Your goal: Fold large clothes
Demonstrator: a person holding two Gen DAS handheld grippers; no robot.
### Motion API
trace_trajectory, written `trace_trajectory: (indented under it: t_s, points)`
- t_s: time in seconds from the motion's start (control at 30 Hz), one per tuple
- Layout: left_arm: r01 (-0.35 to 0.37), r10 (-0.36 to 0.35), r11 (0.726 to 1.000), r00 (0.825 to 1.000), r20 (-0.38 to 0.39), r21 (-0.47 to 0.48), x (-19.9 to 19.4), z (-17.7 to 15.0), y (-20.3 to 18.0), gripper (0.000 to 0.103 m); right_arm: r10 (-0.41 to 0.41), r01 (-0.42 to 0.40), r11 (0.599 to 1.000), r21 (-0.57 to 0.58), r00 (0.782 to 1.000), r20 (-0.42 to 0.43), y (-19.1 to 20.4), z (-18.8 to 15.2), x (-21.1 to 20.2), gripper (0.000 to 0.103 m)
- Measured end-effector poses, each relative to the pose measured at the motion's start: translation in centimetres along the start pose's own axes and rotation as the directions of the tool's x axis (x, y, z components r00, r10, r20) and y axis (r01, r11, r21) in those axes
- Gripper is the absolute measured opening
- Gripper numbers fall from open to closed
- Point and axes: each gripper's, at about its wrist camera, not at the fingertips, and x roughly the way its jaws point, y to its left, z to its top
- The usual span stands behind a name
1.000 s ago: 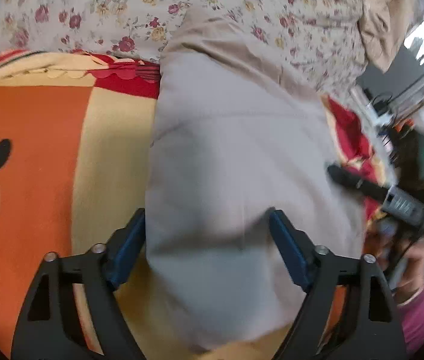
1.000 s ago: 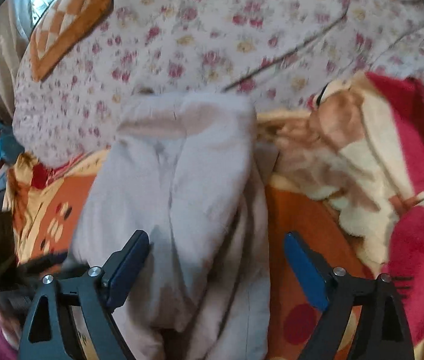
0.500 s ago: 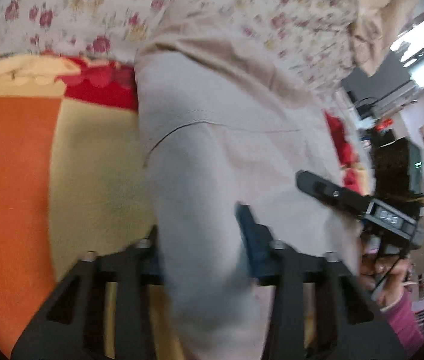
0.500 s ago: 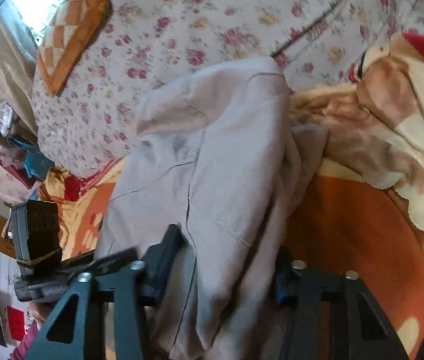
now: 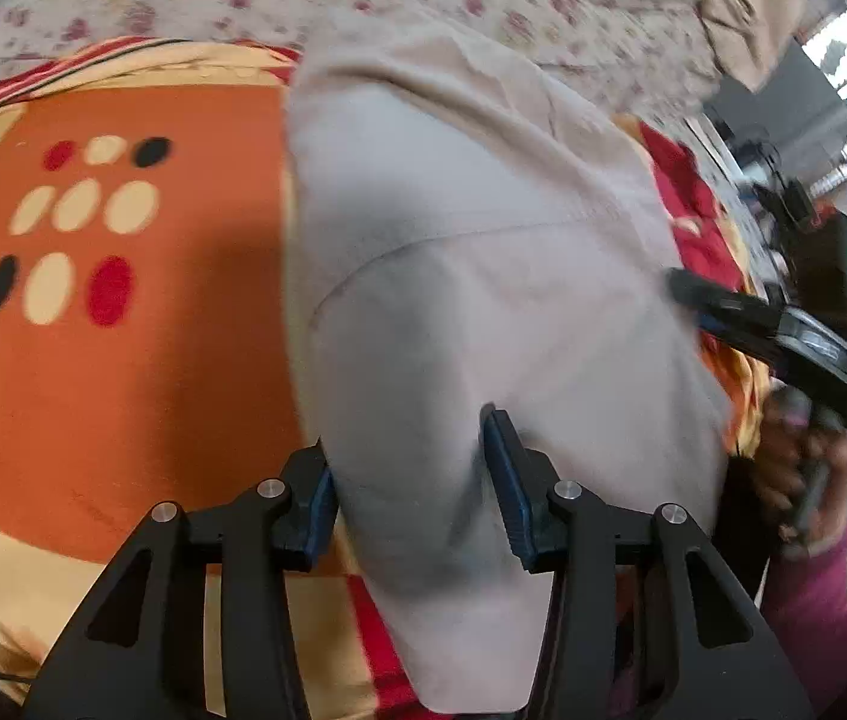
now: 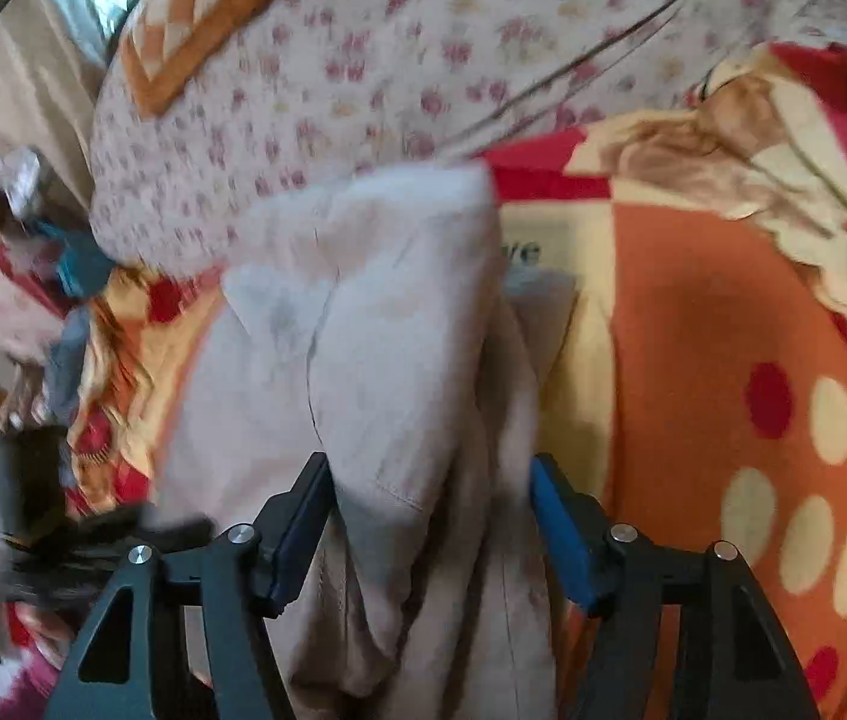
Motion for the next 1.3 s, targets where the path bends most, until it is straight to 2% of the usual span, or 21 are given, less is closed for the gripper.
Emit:
trace_trajectory:
  t_s: [0.03,0.1,0.2,0.27,0.3,0.37,0.43,0.47,0.5,0.53,0.6,0.73,0.87,0.97,1.07,1.13,1.17,1.3]
  points:
    - [-0.018,0.018,1.0,0.999,0.03,-0.001,-0.5,0.6,-0.1,0.044,-0.019,0.02,0.999,-0.024,0.999,0.048,0.7,0.3,-1.1,0.063]
    - [-0.07,0.068,0.998,0.989,0.131,0.009,-1.9,2.4,-0.7,0.052,-0.034,0.049,0.991,-0.125,0.993,0.117,3.3,0.6,-2.4,0.063]
    - [-0.149,0.142,0.989,0.957,0.254,0.005,-2.0,5.0,-1.6,0.057,-0.034,0.06,0.964,-0.259,0.994,0.102,6.9,1.7,-0.2,0.057]
    - [-0.185,0.174,0.983,0.954,0.245,0.02,-0.1,6.9,-1.4,0.06,-0.114,0.135,0.946,-0.294,0.989,0.089,7.4,2.8,3.0,0.051]
    - [-0.213,0.203,0.977,0.952,0.23,0.02,1.2,7.7,-1.5,0.06,-0.179,0.198,0.935,-0.294,0.98,0.09,7.1,3.3,4.7,0.049]
    - [-0.257,0.252,0.967,0.947,0.199,-0.004,3.7,8.6,-0.9,0.06,-0.254,0.264,0.92,-0.291,0.965,0.073,6.4,4.0,7.8,0.048]
    - [-0.244,0.245,0.969,0.953,0.179,-0.033,5.3,8.6,0.8,0.061,-0.349,0.356,0.892,-0.28,0.934,0.075,4.8,4.7,10.2,0.048]
    - [-0.238,0.243,0.97,0.954,0.174,-0.048,6.0,8.7,1.2,0.066,-0.365,0.372,0.888,-0.271,0.928,0.078,3.9,5.2,11.0,0.048]
    - [-0.239,0.247,0.969,0.953,0.178,-0.062,6.4,8.6,1.6,0.073,-0.349,0.357,0.901,-0.247,0.934,0.077,2.9,5.7,11.8,0.048]
    - [-0.242,0.25,0.968,0.95,0.186,-0.066,6.4,8.8,1.6,0.075,-0.338,0.345,0.912,-0.22,0.938,0.07,1.9,6.2,11.9,0.048]
    - [-0.245,0.251,0.968,0.949,0.192,-0.057,6.4,8.9,1.5,0.075,-0.311,0.313,0.933,-0.178,0.95,0.044,0.8,7.0,11.9,0.048]
    - [-0.274,0.277,0.961,0.936,0.217,-0.043,5.8,8.6,0.3,0.075,-0.295,0.299,0.938,-0.173,0.954,0.05,2.1,6.6,8.6,0.048]
    - [-0.298,0.297,0.954,0.927,0.23,-0.034,5.3,8.2,-0.5,0.075,-0.248,0.263,0.933,-0.248,0.965,0.089,5.2,3.4,3.7,0.051]
    - [-0.303,0.301,0.952,0.924,0.235,-0.025,4.9,7.8,-1.1,0.075,-0.239,0.252,0.92,-0.3,0.968,0.08,6.1,-0.1,2.2,0.051]
    - [-0.307,0.303,0.951,0.923,0.236,-0.02,4.3,7.2,-1.6,0.075,-0.296,0.295,0.898,-0.326,0.954,0.046,5.5,-2.7,3.0,0.051]
    - [-0.303,0.298,0.953,0.925,0.236,-0.019,3.6,6.6,-2.0,0.075,-0.321,0.317,0.901,-0.296,0.946,0.037,4.0,-3.5,4.2,0.057]
    - [-0.307,0.303,0.951,0.924,0.235,-0.017,3.3,6.3,-2.1,0.075,-0.317,0.315,0.912,-0.264,0.948,0.034,3.3,-3.5,4.2,0.064]
    - [-0.329,0.321,0.944,0.907,0.271,-0.017,0.7,4.1,-2.8,0.075,-0.298,0.305,0.925,-0.228,0.952,0.066,3.4,-3.4,1.9,0.064]
